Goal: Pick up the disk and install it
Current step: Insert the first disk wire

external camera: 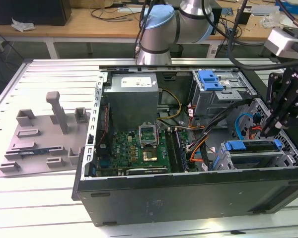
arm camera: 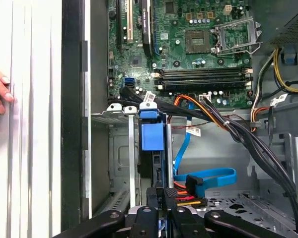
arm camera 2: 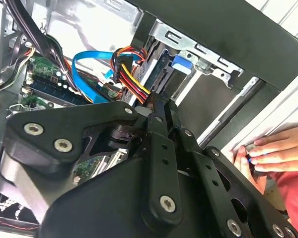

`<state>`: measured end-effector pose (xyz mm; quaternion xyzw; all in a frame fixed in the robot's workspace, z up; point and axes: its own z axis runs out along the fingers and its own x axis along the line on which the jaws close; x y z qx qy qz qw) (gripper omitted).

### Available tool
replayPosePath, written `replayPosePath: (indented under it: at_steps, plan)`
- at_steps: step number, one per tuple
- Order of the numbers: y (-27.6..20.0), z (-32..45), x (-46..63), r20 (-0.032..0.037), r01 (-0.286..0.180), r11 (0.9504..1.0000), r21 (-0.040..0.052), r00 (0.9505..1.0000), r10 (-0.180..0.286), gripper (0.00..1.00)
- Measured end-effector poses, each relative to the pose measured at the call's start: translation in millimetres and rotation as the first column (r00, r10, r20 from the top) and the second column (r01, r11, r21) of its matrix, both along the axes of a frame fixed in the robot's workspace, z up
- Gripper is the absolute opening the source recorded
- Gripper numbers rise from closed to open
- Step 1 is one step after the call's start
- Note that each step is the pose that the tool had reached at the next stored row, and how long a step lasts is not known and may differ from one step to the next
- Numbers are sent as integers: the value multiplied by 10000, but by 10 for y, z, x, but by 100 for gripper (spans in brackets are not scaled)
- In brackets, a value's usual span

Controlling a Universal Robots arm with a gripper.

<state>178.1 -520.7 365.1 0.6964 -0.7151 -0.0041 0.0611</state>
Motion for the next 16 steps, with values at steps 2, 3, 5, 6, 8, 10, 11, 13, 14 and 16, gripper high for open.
replayPosePath:
  at_steps: [2, 3, 5, 6, 8, 10, 11, 13, 14, 16]
  plan:
    - [-3, -1, -1, 24, -30, 10000, 13, 10000, 30, 16]
    - [-3, -1, -1, 24, -30, 10000, 13, 10000, 30, 16]
    - [-3, -1, -2, 25, -30, 10000, 13, 10000, 30, 16]
    - [-4, 0, -2, 25, -31, 10000, 12, 10000, 31, 16]
    - [-4, 0, -1, 26, -43, 10000, 13, 10000, 43, 16]
    - [-3, -1, -2, 32, -118, 9999, 13, 9999, 118, 16]
    - [-1, -2, -2, 36, -167, 9999, 14, 9999, 167, 16]
    - [-1, -2, -2, 52, -321, 9995, 12, 9995, 321, 16]
    - [-1, -2, -3, 71, -410, 9992, 11, 9991, 409, 16]
    - [-1, -2, -1, 173, -560, 9984, 7, 9983, 560, 16]
